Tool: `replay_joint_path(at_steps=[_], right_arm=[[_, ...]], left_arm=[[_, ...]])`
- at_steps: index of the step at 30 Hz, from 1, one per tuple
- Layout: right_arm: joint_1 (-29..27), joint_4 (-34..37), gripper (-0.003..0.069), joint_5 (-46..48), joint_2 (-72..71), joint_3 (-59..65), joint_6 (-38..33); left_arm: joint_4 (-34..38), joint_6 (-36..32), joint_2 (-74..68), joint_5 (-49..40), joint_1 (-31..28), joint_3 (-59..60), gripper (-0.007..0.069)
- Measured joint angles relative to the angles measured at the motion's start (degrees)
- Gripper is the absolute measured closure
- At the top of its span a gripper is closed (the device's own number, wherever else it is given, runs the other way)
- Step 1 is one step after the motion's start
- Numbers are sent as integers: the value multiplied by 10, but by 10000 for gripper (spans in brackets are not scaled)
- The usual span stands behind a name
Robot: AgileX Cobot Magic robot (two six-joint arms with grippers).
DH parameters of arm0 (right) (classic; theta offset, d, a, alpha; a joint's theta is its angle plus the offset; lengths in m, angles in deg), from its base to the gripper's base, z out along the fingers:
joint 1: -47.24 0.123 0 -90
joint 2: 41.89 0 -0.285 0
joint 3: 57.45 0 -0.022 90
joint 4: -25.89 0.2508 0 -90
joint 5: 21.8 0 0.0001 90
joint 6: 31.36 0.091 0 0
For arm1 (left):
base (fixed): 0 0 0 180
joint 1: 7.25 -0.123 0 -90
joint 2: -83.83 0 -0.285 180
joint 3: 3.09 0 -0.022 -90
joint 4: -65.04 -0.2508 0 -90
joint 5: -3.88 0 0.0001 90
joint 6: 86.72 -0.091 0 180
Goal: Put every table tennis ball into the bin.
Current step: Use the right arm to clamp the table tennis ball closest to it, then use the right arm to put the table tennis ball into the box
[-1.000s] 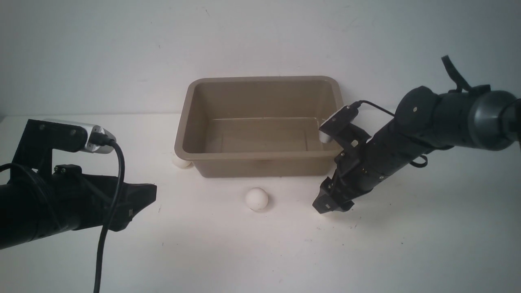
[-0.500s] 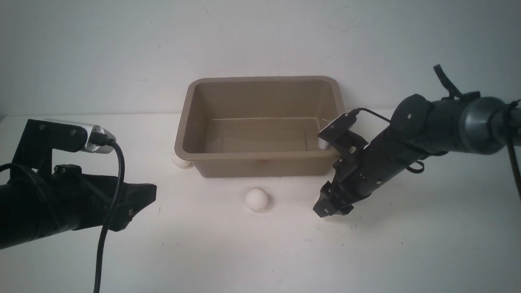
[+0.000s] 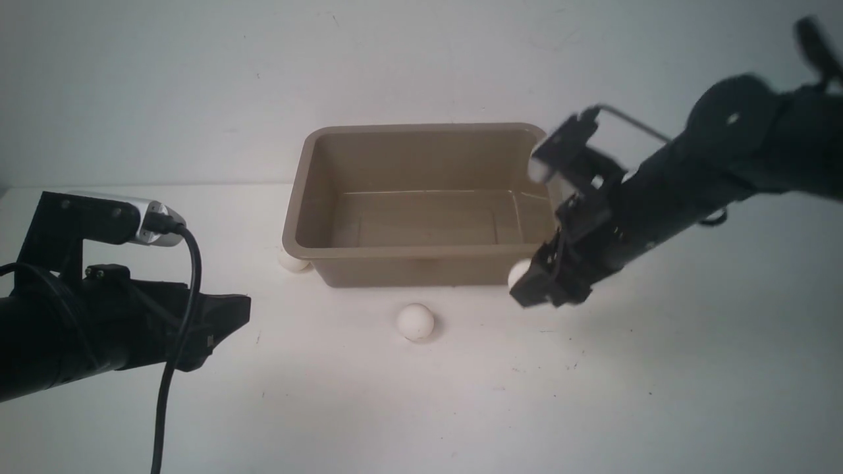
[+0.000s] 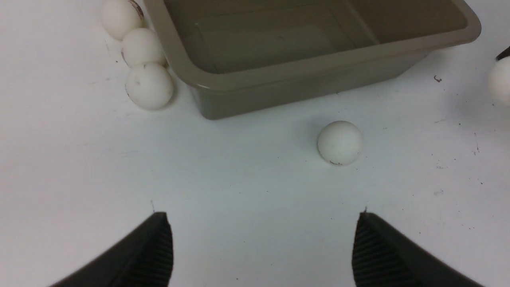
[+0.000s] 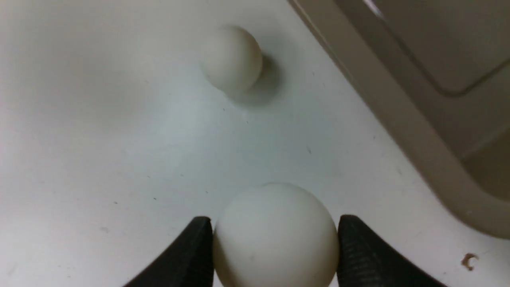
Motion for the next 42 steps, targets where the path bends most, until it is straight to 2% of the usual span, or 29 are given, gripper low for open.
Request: replay_joint_path(at_steps=[6, 17, 22, 25, 29, 31, 38, 42], right_arm=[[0, 1, 299, -49, -15, -64, 10], [-1, -28, 299, -55, 174, -233, 28], [-1, -36, 298, -63, 187, -268, 39], [-1, -48, 245, -79, 187, -287, 69], [-1, -79, 110, -104, 187, -293, 108], [-1, -94, 84, -108, 187, -293, 113], [-1, -123, 79, -77, 181, -293, 134], [10, -117, 80, -7, 137, -293, 142]], left_arm=[[0, -1, 0, -12, 0, 0, 80], [0, -36, 0, -79, 0, 0, 80], [6, -81, -2, -105, 0, 0, 80], [20, -95, -4, -106, 0, 0, 80], [22, -99, -5, -106, 1, -2, 80], [23, -101, -5, -106, 1, -2, 80], [23, -102, -5, -102, 1, -3, 80], [24, -102, -5, -98, 1, -3, 80]])
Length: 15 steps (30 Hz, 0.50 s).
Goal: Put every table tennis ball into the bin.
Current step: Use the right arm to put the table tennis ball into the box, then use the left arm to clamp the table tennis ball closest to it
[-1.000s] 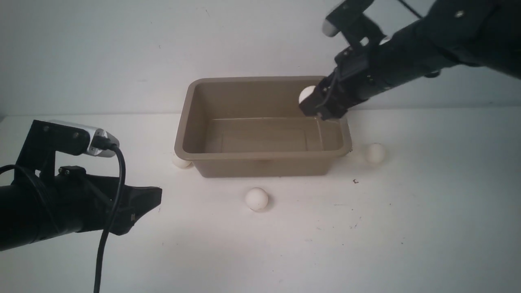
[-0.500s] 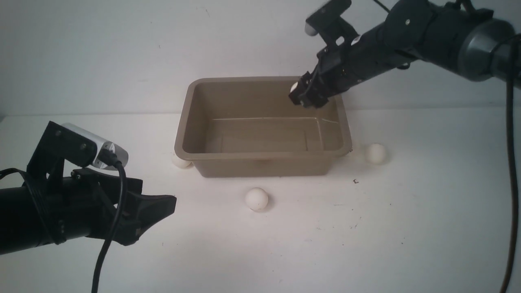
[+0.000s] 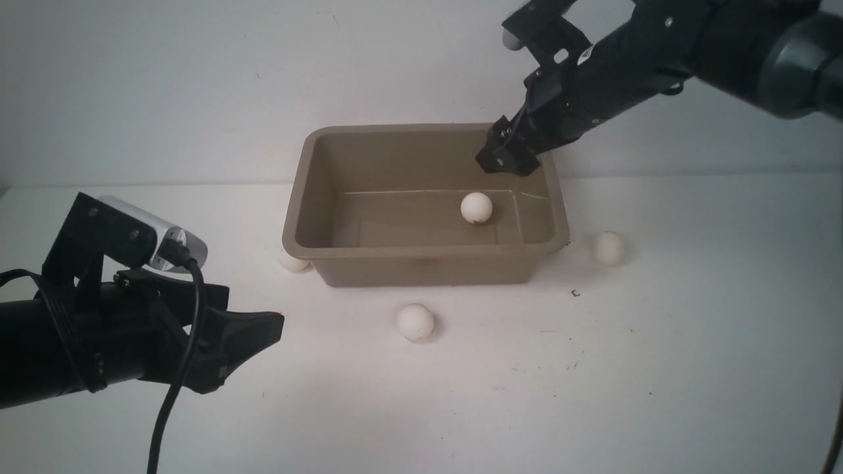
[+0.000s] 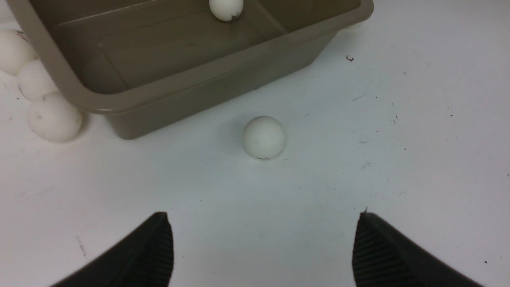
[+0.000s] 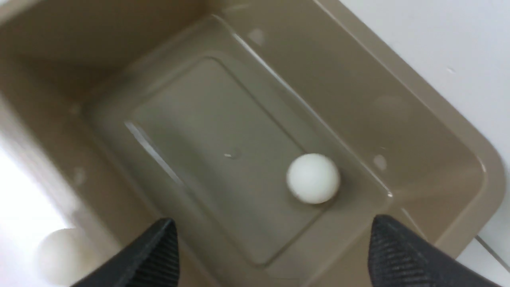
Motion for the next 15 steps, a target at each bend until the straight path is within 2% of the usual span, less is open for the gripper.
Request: replay_joint_path(at_steps=[7, 8, 10, 15], right_arm=[[22, 3, 80, 61, -67, 0, 9], [33, 3, 80, 93, -81, 0, 12], [46, 3, 80, 137, -85, 0, 21], [78, -9, 80, 172, -72, 0, 34]], left_arm=[[0, 0, 0, 13, 0, 0, 80], [0, 0, 0, 14, 0, 0, 80], [0, 0, 0, 14, 0, -1, 80], [0, 0, 0, 14, 0, -1, 80]])
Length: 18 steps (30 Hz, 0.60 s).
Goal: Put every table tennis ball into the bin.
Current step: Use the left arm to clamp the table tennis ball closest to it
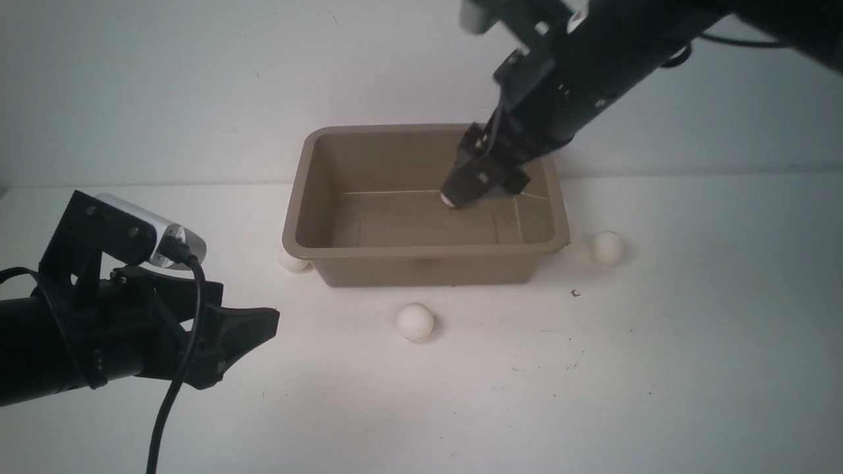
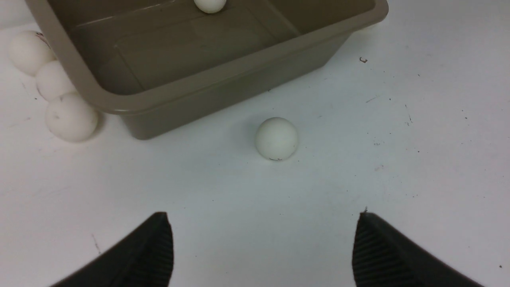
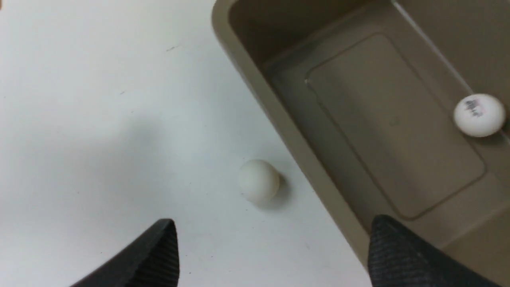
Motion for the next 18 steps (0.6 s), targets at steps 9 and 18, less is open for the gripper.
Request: replay_joint_path(at_steps=[9, 18], right_arm=[[37, -40, 80, -30, 47, 1, 5], [37, -52, 80, -58, 0, 1, 3]], left_arm=[[55, -32, -9, -31, 13, 0, 80], [153, -167, -72, 125, 162, -2, 80]])
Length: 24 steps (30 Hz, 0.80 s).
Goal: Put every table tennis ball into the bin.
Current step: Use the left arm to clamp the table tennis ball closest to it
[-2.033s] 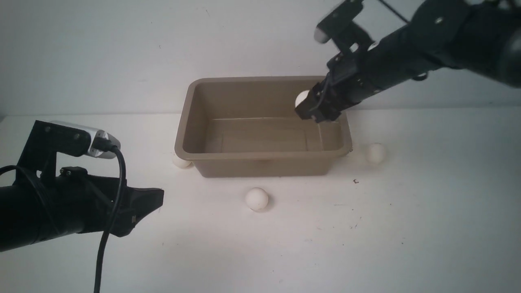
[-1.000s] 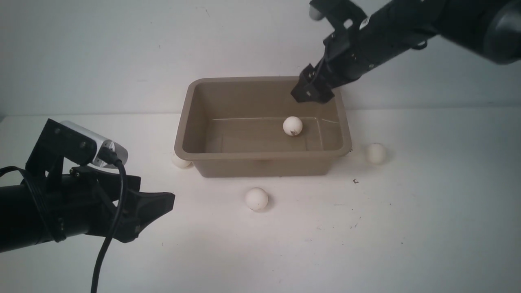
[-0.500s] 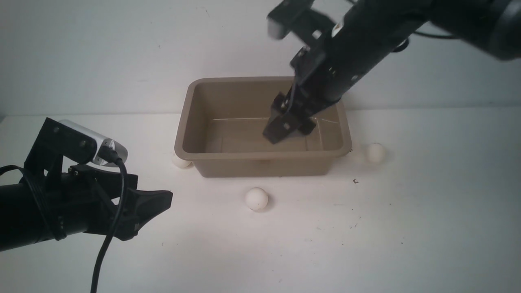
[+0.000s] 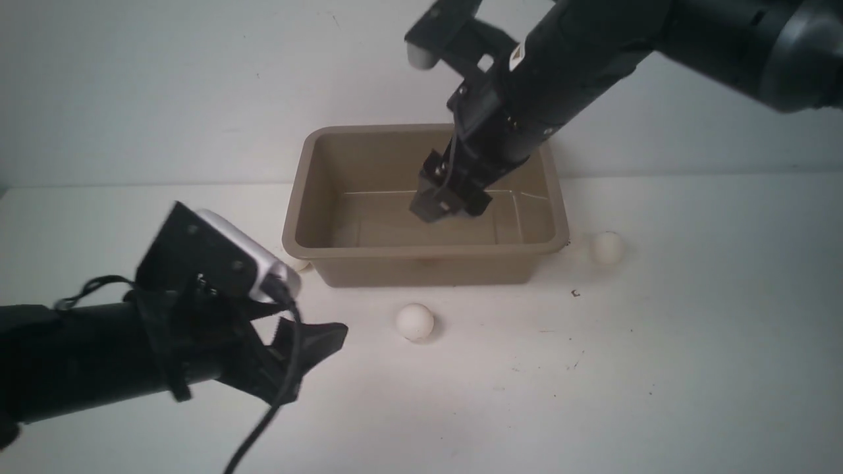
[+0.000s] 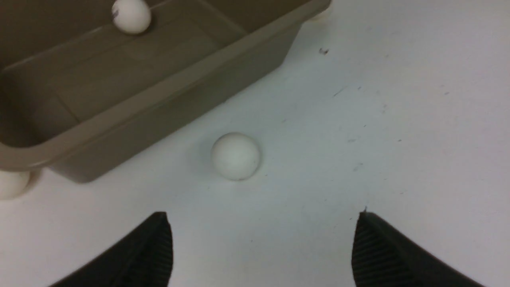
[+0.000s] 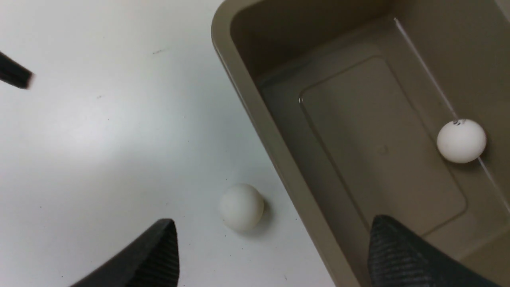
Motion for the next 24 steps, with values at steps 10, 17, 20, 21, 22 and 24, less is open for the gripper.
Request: replay_joint_path(at_steps=[10, 17, 20, 21, 22, 24], right_arm=[[0, -22, 80, -13, -39, -1, -3], [0, -39, 80, -14, -41, -1, -3], [0, -40, 80, -14, -41, -1, -5], [0, -40, 80, -14, -41, -1, -5], [0, -40, 80, -14, -41, -1, -6], [0, -40, 80, -14, -41, -1, -7]], left_arm=[[45, -31, -153, 41, 96, -83, 80], [48, -27, -237, 52, 110, -130, 80], [48, -27, -265, 52, 110, -152, 80], [48, -27, -267, 52, 110, -154, 80], [48, -27, -273, 52, 110, -161, 80], [48, -27, -292, 53, 111, -184, 80]])
